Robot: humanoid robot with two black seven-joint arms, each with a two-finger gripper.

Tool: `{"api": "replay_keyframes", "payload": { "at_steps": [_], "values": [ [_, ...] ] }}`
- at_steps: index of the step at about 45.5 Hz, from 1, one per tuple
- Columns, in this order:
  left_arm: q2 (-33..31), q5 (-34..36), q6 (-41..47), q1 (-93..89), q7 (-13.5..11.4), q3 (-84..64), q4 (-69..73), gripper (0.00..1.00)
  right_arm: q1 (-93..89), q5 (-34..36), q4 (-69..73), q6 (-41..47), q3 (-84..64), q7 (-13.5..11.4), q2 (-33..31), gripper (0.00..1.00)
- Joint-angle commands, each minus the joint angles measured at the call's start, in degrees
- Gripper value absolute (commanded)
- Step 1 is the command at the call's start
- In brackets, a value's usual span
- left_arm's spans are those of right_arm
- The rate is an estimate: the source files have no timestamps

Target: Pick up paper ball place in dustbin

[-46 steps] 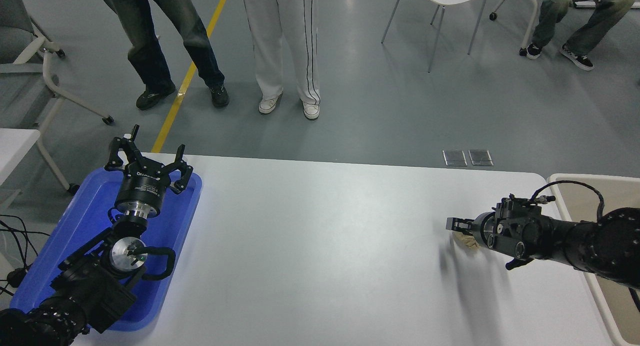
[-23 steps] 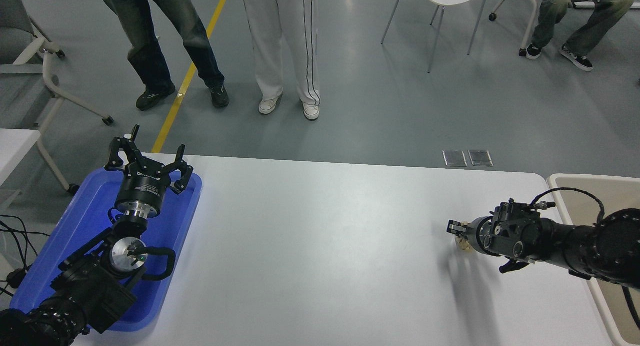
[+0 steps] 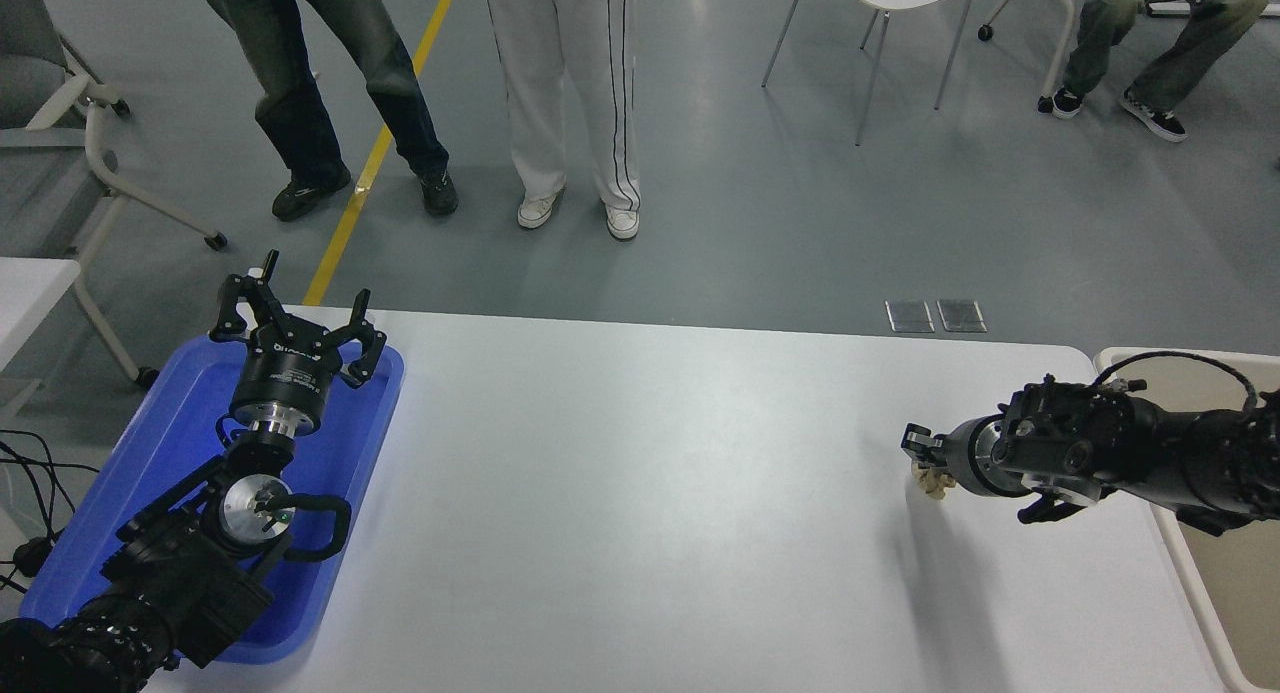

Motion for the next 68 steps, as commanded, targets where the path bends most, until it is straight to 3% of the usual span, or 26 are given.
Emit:
{"api": "replay_keyframes", "payload": {
  "at_steps": [1,23,42,53,68],
  "values": [
    [0.0,0.0,0.0,0.0,0.0,0.1,0.0,1.00,6.7,-0.6,8.9,0.8,-2.8,0.4,-3.5,0.00],
    [0.0,0.0,0.0,0.0,0.0,0.0,0.0,1.00,19.8,-11.2,22.8,11.8,-6.2,0.7,-9.0,0.00],
    [0.0,0.0,0.0,0.0,0.0,0.0,0.0,1.00,37.7,-13.2,31.7,22.8,-10.7,0.7,-12.7,0.00],
    [0.0,0.0,0.0,0.0,0.0,0.0,0.0,1.00,48.4,-13.1,32.1,32.7,-11.6,0.5,-17.5,0.00],
    [0.0,0.0,0.0,0.0,0.0,0.1,0.0,1.00,59.2,-13.0,33.1,42.0,-13.9,0.2,-19.2,0.00]
  ]
}}
